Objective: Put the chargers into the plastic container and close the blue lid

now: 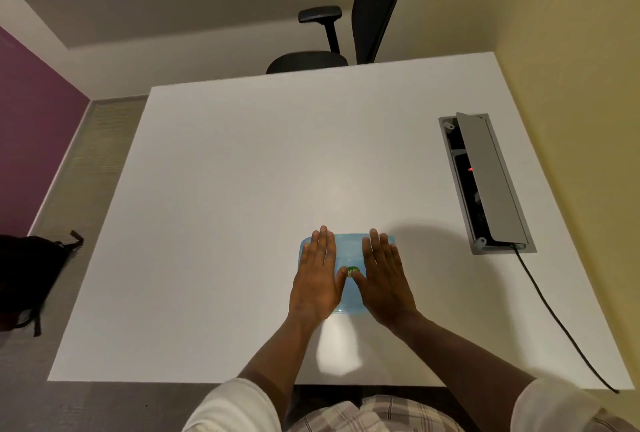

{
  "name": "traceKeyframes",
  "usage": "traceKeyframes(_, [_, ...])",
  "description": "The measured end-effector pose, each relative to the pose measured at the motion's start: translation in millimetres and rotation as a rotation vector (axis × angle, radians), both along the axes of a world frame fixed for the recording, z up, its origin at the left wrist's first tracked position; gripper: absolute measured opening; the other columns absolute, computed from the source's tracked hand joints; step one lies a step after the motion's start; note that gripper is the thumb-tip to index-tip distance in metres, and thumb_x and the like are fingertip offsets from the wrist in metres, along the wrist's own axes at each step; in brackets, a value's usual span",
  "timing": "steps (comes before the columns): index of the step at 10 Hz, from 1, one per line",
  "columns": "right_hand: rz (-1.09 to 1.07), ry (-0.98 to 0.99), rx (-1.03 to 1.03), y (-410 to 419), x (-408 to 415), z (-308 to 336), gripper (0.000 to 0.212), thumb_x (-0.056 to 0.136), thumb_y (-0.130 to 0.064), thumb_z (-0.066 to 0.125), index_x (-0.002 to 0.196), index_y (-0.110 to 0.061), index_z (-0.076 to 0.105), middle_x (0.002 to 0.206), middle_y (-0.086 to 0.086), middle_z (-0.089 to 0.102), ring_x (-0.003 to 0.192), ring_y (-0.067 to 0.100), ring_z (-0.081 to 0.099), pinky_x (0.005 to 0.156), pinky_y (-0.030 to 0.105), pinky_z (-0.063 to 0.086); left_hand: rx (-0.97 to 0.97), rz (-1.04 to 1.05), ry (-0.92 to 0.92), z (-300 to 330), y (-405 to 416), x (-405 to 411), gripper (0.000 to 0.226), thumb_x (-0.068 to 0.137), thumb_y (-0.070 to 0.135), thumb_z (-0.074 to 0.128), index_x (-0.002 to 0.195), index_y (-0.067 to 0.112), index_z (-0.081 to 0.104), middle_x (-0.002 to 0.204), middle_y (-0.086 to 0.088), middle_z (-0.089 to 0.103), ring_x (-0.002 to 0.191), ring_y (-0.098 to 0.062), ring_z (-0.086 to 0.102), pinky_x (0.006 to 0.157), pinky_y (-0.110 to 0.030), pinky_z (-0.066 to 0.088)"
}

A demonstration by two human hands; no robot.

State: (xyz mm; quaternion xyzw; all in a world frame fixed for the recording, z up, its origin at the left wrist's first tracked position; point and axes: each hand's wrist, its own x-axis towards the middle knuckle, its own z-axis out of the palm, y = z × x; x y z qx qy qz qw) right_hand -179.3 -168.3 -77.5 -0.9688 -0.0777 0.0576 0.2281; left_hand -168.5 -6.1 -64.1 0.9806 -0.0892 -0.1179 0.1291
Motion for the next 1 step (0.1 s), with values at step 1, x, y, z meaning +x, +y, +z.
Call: traceKeyframes(1, [-0.006,-0.033,-0.022,0.4,5.4,9.1,0.072,0.095,-0.044,0.041,0.149,0.001,0.025,0.159,0.02,0.02,0.148,0.035,0.017,0.12,0.049,0.019,0.007,-0.016,-0.036,10.1,5.4,7.5,0.069,0.101,0.05,0.016,0.156,0.017,-0.009,0.164,0.0,-0.018,0.151,-0.015,-0.019,0.124,-0.033,-0.007])
